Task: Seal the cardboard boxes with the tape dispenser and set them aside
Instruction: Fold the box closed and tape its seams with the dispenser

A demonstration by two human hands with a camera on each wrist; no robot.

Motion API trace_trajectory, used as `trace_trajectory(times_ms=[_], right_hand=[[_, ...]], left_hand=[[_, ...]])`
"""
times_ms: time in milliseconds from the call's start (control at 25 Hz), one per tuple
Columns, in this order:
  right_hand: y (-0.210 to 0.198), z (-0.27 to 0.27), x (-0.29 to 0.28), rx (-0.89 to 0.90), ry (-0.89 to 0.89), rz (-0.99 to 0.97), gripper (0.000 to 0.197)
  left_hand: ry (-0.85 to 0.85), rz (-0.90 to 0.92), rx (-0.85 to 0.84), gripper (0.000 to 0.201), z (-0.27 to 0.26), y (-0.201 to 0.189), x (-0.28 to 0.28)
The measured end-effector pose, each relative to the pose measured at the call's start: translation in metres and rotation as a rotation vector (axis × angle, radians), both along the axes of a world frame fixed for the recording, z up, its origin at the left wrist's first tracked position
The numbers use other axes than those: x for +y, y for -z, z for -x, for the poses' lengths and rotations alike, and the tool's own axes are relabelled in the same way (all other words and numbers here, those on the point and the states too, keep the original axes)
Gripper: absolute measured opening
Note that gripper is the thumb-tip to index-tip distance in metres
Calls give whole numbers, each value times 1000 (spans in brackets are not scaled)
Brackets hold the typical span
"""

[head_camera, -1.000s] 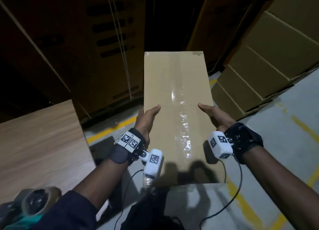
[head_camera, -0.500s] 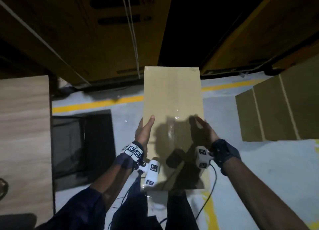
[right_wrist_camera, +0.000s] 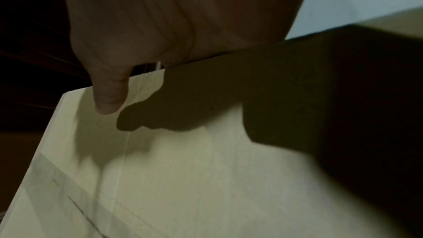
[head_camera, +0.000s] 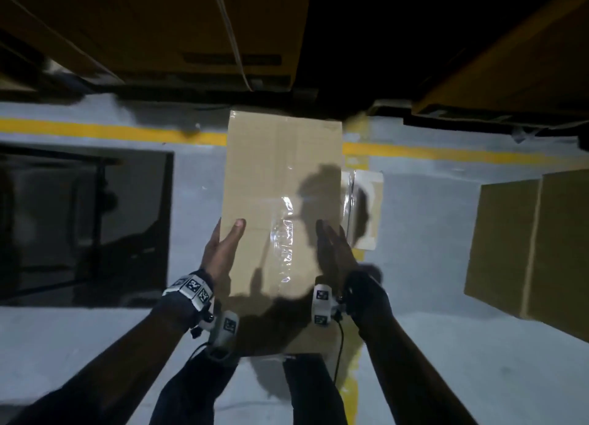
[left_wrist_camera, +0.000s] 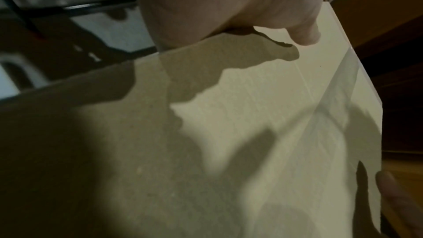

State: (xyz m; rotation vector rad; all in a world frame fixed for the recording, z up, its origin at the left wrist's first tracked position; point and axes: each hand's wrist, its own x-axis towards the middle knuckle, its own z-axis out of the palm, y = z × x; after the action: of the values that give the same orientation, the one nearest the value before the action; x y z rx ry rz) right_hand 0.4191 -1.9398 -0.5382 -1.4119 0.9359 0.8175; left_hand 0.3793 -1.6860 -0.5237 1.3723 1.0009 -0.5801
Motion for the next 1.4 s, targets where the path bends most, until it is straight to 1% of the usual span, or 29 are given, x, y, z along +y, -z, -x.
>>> trace_trajectory(times_ms=[40, 80, 120, 200, 240, 280, 320, 360, 400, 440, 480, 520, 600, 680, 760, 880, 1040, 1120, 1160, 1200, 1240, 1400], right_hand=[[22, -12, -4, 42, -56, -7, 24], [44, -22, -11, 24, -35, -4, 22], [68, -25, -16, 25, -14, -9, 34], [122, -24, -20, 19, 74, -104, 65], [152, -21, -19, -2, 81, -135, 74], [168, -22, -15, -41, 98, -109, 73], [177, -23, -9, -67, 89, -68, 62], [186, -24, -3, -71, 32, -26, 51], [194, -25, 3, -94, -13, 12, 47], [207, -23, 8, -106, -35, 22, 47], [216, -22, 11, -106, -41, 35, 48], [221, -20, 10, -126, -43, 39, 48], [235, -20, 5, -147, -2, 38, 45], [256, -22, -10, -158, -7, 88, 41], [277, -31, -20, -160, -45, 159, 42], [298, -41, -25, -167, -111, 192, 47], [292, -47, -24, -177, -164, 225, 58], [279, -49, -22, -164, -165, 256, 52], [268, -50, -20, -159, -175, 273, 50], [256, -51, -18, -158, -195, 293, 50], [239, -50, -17, -161, -217, 317, 52], [140, -47, -11, -163, -332, 424, 56]], left_hand=[[4, 9, -7, 85, -7, 22, -6], [14, 11, -22, 74, -14, 48, -12], [28, 4, -19, 69, -17, 70, -15], [19, 2, -24, 74, -15, 109, -19], [-8, 5, -25, 76, -11, 127, -19], [-37, 11, -13, 79, -9, 141, -19], [-68, 17, 8, 83, -6, 151, -16], [-79, 18, 19, 89, -4, 162, -12], [-74, 14, 19, 94, -2, 171, -7], [-68, 14, 17, 96, -3, 181, -2], [-63, 11, 10, 92, -2, 192, 4], [-37, 8, -4, 82, -2, 201, 7], [62, 20, -46, 67, -7, 221, 12], [163, 49, -69, 69, -14, 241, 12], [212, 52, -80, 73, -26, 257, 9], [226, 4, -97, 61, -42, 277, 4], [322, -27, -73, 59, -54, 280, -1], [395, -27, -45, 63, -58, 274, 1], [405, -28, -38, 64, -60, 264, 3], [403, -38, -41, 65, -62, 253, 5], [399, -52, -41, 65, -60, 234, 8], [464, -80, -67, 57, -52, 137, 20]])
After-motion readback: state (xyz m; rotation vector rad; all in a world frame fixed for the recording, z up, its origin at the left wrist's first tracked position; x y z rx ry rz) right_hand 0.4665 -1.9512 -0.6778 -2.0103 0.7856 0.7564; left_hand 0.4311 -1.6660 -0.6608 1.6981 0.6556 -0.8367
